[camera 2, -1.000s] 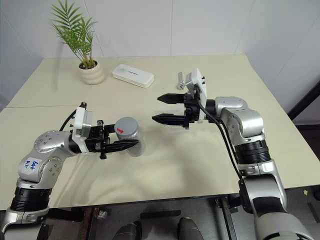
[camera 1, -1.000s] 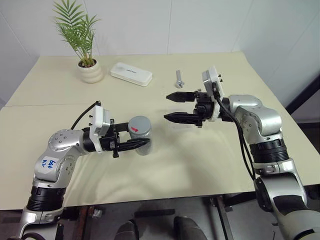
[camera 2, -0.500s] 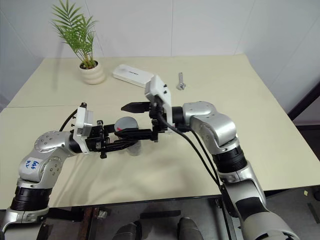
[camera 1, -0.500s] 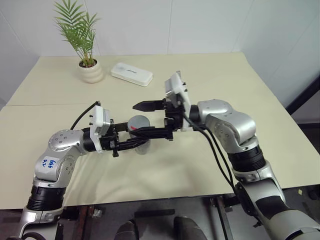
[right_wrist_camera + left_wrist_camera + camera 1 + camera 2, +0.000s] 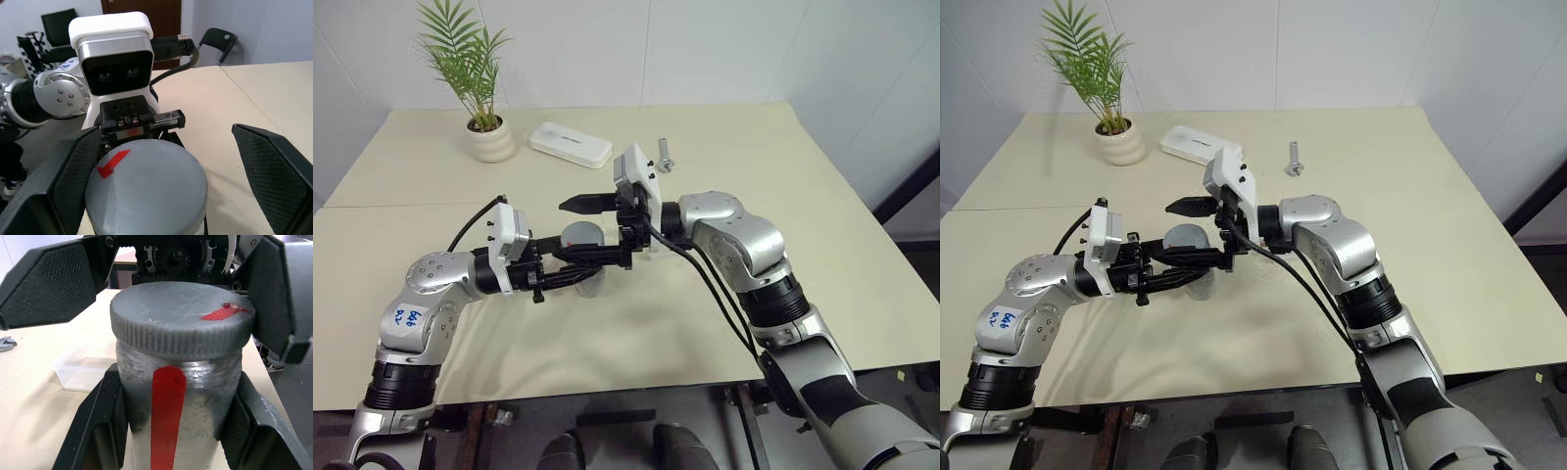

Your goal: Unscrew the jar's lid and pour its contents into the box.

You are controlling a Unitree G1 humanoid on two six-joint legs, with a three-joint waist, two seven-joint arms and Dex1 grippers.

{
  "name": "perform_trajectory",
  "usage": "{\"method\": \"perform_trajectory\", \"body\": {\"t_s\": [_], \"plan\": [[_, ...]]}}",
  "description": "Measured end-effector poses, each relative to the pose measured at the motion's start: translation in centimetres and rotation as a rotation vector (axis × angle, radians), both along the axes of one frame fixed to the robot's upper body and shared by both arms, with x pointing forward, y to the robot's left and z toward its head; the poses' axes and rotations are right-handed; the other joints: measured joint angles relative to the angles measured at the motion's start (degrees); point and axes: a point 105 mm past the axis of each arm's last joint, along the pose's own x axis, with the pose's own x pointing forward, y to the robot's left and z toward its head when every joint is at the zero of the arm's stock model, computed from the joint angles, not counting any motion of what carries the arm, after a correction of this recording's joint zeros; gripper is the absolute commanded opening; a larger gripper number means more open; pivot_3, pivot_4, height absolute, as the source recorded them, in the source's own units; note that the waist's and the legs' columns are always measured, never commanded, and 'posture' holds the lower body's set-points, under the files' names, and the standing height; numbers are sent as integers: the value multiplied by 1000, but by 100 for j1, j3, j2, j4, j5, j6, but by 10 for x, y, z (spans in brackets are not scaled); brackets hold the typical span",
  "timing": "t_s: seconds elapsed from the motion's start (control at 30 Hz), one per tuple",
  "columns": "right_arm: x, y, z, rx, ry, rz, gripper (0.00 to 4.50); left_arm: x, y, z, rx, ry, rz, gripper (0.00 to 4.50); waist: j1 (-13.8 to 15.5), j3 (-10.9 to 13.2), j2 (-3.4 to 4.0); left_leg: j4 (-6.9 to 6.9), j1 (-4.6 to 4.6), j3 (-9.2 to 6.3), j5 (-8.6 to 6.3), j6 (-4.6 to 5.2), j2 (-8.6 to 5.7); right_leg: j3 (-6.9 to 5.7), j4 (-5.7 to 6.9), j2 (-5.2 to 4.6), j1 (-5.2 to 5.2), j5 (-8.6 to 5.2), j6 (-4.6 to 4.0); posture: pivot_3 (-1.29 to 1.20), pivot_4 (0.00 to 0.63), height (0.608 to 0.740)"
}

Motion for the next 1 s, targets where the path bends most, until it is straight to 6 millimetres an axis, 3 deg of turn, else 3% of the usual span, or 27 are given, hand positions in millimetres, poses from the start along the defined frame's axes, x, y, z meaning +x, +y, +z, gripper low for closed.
{"method": "perform_trajectory", "body": {"t_s": [0.2, 0.33, 0.53, 0.7, 0.83, 0.9, 1.0], "plan": [[10, -29, 0, -17, 1, -1, 4470, 3, 1, 0, -3, 2, 25, 2002, 13, 0, 0, 1, 0, 0, 0, 0, 0, 0, -1, 0, 0, 0, 0, 0, 150, 740], [39, -76, 4, 11, 38, -179, 4470, -2, 0, 1, -1, -7, -7, 2002, 33, 0, 0, 1, -1, 0, 0, 0, 0, 0, -7, 0, 2, 0, 1, 0, 150, 740], [42, -88, -2, -10, 59, -190, 4470, -4, -3, 3, -7, -14, -27, 2002, -24, 2, 2, -2, 2, 1, -1, -2, 15, 3, -2, 19, -1, -1, -2, 0, 150, 740], [30, -81, 11, 39, 50, -122, 4470, -4, -3, 3, -7, -15, -28, 2002, -14, 2, 2, 1, 1, 1, -2, -4, 17, 7, -1, 22, -1, -1, -2, 0, 150, 740], [7, -52, 20, 54, -3, -25, 4470, -3, -3, 3, -8, -14, -27, 2002, -13, 2, 3, 2, 2, 0, -6, -10, 29, 7, 2, 36, -1, -2, -5, 0, 150, 740], [-3, -34, 15, 42, -13, 8, 4470, -3, -4, 2, -11, -10, -31, 2002, -5, 2, 3, 3, 2, 0, -6, -12, 31, 7, 3, 38, -1, -2, -6, 0, 150, 740], [-5, -22, 7, 19, -13, 4, 4470, -3, -6, 1, -11, -2, -35, 2002, 8, 2, 2, 6, 1, 0, -6, -13, 30, 7, 2, 37, -1, -2, -7, 0, 150, 740]]}}
